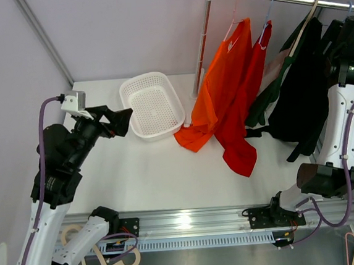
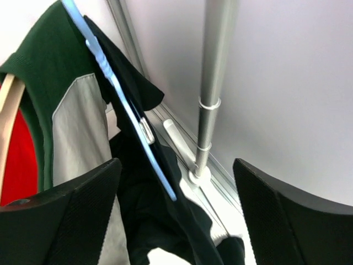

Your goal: Remove the t-shirt from the hanger

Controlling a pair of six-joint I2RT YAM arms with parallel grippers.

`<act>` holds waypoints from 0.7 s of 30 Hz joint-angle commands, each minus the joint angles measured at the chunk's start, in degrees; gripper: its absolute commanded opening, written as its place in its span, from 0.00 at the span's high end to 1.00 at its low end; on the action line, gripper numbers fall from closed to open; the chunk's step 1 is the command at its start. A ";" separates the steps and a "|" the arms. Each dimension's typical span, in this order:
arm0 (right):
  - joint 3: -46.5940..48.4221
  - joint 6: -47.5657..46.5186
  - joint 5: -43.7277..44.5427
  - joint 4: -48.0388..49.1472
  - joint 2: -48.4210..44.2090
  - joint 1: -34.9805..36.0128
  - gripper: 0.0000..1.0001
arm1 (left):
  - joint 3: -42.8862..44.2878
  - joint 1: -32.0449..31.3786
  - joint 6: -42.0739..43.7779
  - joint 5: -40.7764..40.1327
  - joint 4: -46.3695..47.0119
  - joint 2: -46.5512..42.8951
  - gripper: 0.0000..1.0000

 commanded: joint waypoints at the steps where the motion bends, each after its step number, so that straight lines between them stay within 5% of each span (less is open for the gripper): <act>1: 2.64 -1.47 -3.47 3.77 2.16 -0.94 0.15 | -0.16 -0.17 1.54 1.70 3.20 0.28 0.00; 13: 4.84 -4.19 -6.19 8.24 6.56 -2.69 0.20 | -2.18 -0.17 0.31 3.54 8.56 -0.69 0.00; 17: 4.22 -4.46 -8.39 10.27 6.12 -3.13 0.34 | -2.97 -0.25 1.53 6.61 10.40 -0.07 0.00; 21: 2.82 -4.46 -11.29 12.38 5.15 -3.14 0.35 | -3.67 -0.17 1.98 7.41 11.46 0.19 0.01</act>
